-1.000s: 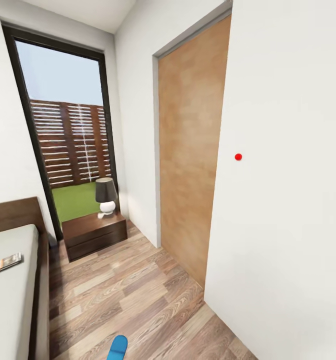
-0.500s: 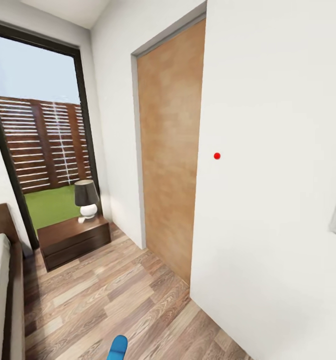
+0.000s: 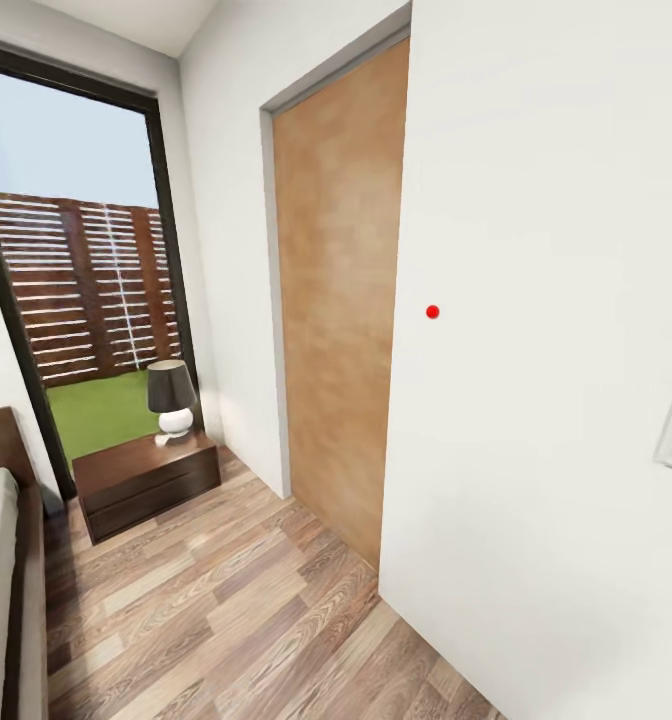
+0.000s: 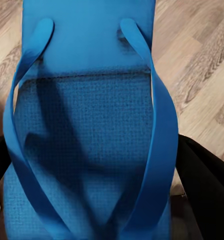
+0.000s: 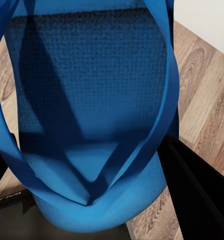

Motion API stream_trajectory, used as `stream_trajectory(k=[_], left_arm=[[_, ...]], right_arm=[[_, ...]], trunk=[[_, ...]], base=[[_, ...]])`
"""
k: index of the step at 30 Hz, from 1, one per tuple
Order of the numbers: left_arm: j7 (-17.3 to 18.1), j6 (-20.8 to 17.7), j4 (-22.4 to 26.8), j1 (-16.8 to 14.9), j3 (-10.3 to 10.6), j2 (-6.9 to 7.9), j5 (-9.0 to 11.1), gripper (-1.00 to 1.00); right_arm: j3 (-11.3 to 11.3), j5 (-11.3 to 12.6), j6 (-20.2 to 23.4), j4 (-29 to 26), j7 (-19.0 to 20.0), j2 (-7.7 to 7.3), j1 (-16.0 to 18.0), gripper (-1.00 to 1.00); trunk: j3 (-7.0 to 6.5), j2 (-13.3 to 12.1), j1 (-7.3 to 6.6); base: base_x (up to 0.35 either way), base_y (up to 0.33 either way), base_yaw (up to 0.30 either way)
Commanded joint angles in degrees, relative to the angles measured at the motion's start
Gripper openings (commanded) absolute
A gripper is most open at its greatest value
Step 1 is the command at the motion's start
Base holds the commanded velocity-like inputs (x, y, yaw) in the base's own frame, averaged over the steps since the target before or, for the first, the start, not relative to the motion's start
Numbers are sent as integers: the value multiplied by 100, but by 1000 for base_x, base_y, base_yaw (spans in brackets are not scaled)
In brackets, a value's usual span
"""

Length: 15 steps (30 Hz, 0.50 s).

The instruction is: In the bedroom, move the book from the bed onto either nightstand, and place the two sandals side by side next to the bed.

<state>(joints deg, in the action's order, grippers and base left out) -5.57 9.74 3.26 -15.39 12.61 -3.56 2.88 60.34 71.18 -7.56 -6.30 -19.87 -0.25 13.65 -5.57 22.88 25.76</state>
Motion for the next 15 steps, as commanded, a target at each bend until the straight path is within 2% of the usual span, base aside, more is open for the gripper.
stream_trajectory(k=[1, 5, 15], left_arm=[[-29, -67, -54, 15, 34, 1, 35, -100], [-36, -307, -130, 44, 12, -6, 49, -100], [-33, -384, -277, 103, 2, -6, 60, -100]], right_arm=[[48, 63, -18, -10, -34, -2, -1, -100], [48, 63, -14, -3, -34, -2, -2, -100], [48, 61, -17, 6, -34, -1, -2, -100]], trunk=[[3, 4, 2], [3, 4, 2], [3, 4, 2]], base=[[0, 0, 0], [0, 0, 0], [0, 0, 0]])
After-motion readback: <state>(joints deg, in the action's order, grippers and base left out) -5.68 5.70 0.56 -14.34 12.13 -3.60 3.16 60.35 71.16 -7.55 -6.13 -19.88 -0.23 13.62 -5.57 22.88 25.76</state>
